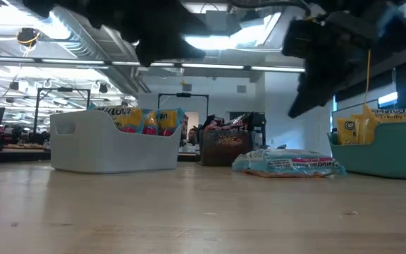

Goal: Sort Maruchan noodles
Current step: Put the blue noodle pack into the gray bin

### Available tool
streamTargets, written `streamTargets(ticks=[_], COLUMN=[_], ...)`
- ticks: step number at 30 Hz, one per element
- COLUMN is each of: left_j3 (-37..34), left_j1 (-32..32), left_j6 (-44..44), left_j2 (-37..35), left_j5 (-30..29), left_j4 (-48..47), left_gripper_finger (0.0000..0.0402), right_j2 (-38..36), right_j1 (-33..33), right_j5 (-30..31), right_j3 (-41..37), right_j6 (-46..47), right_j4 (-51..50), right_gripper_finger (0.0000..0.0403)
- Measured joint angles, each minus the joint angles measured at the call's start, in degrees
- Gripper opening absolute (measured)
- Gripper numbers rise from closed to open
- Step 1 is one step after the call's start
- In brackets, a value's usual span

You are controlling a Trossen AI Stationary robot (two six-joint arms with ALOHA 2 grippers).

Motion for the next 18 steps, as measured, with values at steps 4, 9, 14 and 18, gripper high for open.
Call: streamTargets(ticks=[4,9,14,18], left_j3=[0.99,5.52,12.12,16.72], left_j1=[1.57,3.51,6.46,8.80], left_j6=[0.32,-0.14,-0.08,0.78], left_j2=[2.04,7.68,14.83,18.38], left_j5=[0.42,2.17,4.50,4.46], left_j4=[1.42,-0.20,-3.77,-8.84], left_gripper_finger=[0.0238,0.0238,0.0238,0.0238], right_j2=[-5.16,-10.07,-9.16,-6.92], right_j1=[0.57,0.51,0.51,0.51], right_j5=[2.59,6.13,7.53,8.53], right_j3=[-5.43,-10.61,-12.25,-12.34], right_j6=[3.72,7.98,10.91,9.40], right_j4=[0.32,0.57,3.49,4.89], right_gripper_finger=[0.0024,0.0024,0.0024,0.0045])
